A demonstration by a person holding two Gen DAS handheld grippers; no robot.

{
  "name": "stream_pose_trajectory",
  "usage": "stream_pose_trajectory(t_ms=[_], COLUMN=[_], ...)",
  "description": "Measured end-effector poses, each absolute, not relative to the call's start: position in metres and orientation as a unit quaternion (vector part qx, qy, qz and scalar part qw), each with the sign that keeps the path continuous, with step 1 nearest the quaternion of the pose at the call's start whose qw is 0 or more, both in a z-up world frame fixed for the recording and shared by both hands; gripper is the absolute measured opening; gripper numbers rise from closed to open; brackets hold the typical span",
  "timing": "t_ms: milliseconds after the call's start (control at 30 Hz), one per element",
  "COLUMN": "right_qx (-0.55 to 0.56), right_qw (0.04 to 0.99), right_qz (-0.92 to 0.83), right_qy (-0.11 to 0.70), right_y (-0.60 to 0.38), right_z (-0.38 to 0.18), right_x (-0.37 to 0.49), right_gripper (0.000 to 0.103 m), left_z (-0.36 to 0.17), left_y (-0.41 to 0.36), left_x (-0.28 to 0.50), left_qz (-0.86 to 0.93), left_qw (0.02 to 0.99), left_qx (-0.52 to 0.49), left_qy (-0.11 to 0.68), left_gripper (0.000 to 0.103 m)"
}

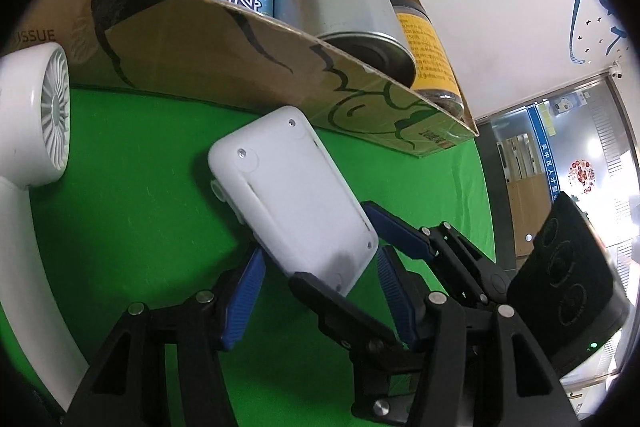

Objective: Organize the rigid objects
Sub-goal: 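Grasp the white rectangular device by its end with the right tool and lift it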

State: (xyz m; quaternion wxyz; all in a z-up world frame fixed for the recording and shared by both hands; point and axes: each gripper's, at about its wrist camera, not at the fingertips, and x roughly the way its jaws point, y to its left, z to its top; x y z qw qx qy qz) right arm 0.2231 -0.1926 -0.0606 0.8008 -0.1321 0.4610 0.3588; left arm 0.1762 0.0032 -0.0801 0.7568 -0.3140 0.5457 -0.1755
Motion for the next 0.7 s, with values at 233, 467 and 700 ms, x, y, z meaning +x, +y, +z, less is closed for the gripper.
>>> stream_pose_trajectory(t_ms=[233,467,700], right_qx=[-0.074,-0.069,-0.123], right_qw=[0.768,0.788,0.797], right_qz=[0.373,0.342,0.308], right_qy=[0.516,0.508,0.505], right_y=[-0.203,-0.209,-0.206], right_z=[-0.057,-0.050,-0.057], right_x=[0.180,0.178,0.174], right_gripper=[0.062,0.076,0.067], left_z=[-0.078,-0.086,-0.086], left_y=[0.002,-0.004,-0.012], left_x=[0.149,0.136,0.139], left_qz=[-0.151,-0.172,-0.182], left_qw=[0.757,0.738,0.736], left_qx=[-0.324,-0.330,-0.334], left_qy=[0.547,0.563,0.560], left_gripper=[0.043,0.030,0.030])
